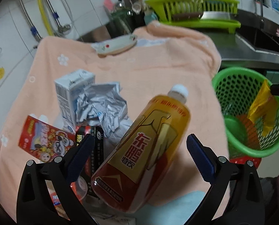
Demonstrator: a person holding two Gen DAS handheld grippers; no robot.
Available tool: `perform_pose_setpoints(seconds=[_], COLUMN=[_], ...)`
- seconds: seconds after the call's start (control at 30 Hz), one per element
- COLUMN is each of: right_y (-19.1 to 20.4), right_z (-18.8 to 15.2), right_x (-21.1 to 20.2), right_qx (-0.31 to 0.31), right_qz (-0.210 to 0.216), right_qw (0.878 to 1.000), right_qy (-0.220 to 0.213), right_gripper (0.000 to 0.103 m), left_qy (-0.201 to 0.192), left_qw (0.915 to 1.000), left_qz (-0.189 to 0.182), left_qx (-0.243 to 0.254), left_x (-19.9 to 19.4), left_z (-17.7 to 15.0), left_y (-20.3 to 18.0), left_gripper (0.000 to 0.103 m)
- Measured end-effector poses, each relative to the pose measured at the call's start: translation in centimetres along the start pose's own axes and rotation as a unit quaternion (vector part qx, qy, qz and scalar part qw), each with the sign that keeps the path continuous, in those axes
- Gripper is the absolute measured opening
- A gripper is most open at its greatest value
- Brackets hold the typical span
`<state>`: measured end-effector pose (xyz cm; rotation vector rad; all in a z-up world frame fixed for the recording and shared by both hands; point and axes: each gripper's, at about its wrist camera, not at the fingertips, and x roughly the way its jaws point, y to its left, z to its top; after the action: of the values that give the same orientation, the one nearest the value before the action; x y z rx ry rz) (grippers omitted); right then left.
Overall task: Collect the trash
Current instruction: 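Carry the yellow bag over the green basket and open the right gripper, then grasp the gold Dongpeng bottle with the left gripper and drop it into the basket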
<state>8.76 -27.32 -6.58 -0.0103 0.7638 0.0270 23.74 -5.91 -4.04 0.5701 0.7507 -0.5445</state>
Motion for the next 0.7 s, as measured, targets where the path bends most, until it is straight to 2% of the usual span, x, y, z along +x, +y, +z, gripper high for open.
perform_pose_setpoints(seconds=[0.1,0.17,0.33,0.47,0.53,0.7], right_y=[-0.4,-0.4,-0.3,-0.4,-0.4,-0.6], right_z=[-0.5,-0.7,-0.6,-0.5,-0.6,-0.8], right_x=[0.6,0.7,0.6,0.7,0.7,0.5], right_qx=[0.008,0.012,0.011,0.015,0.016,0.022], right_qz=[-0.002,-0.002,-0.003,-0.001,0.001,0.003], right_qw=[1.000,1.000,1.000,1.000,1.000,1.000], right_qy=[0.007,0.009,0.003,0.001,0.002,0.001], right_gripper=[0.011,0.022,0.035,0.037,0.037,0.038], left_qy=[0.011,0.016,0.045,0.053,0.056,0.050], left_qw=[0.9999,0.9996,0.9976,0.9960,0.9958,0.9972], left_qz=[-0.006,-0.021,-0.046,-0.057,-0.065,-0.050], left_qx=[0.007,0.010,0.026,0.044,0.032,0.023], left_x=[0.9,1.3,2.6,3.2,3.6,3.4], left_z=[0.1,0.2,0.2,0.4,0.6,0.6], left_y=[0.3,0.5,0.2,-0.5,-0.3,-0.8], left_gripper=[0.098,0.098,0.096,0.093,0.087,0.083])
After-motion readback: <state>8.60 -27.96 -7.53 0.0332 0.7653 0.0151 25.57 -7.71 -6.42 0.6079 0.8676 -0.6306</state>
